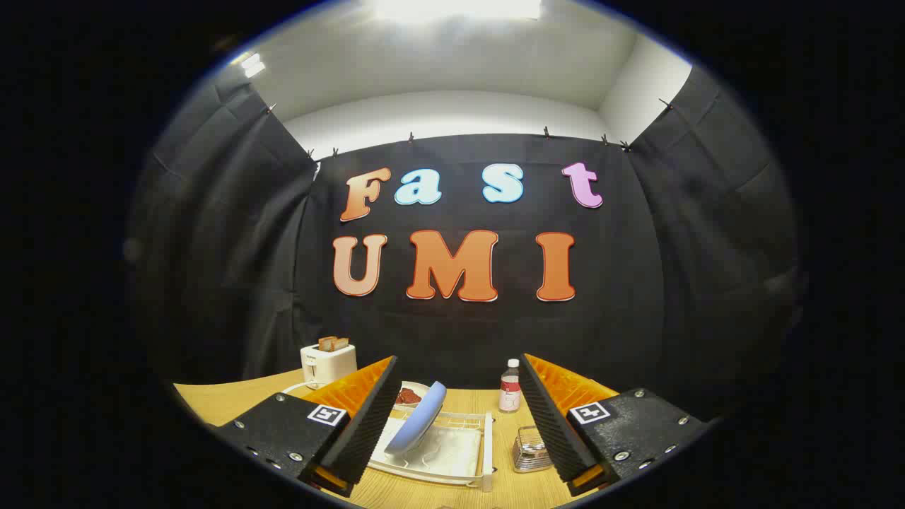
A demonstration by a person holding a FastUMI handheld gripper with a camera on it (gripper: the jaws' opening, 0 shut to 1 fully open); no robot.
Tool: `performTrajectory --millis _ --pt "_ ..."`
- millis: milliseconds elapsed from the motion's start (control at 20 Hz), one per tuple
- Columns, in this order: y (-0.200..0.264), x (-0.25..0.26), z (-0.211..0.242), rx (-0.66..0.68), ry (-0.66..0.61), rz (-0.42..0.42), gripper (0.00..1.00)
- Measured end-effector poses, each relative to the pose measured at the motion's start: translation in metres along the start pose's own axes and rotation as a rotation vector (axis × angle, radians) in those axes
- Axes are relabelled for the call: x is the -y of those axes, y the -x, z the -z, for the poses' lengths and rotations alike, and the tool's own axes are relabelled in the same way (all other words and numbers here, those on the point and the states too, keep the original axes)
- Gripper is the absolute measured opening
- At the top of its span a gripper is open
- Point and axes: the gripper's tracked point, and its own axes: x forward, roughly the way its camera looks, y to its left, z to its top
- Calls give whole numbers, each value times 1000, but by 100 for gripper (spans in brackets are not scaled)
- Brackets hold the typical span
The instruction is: Take the plate from the dish rack, then take the spoon from the basket and place it into the plate.
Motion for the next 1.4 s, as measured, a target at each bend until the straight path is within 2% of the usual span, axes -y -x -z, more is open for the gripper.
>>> performTrajectory --millis 400,800,1000,1150,1400 --pt "-1 -2 3 -16 16 -4 99" --pt "-11 -14 -4 -22 -8 -45 99" --pt "-23 -32 11 -128 -105 -140 99" --pt "-39 -28 23 -213 -161 -141 99" --pt "-63 -42 37 -386 -228 -219 98"
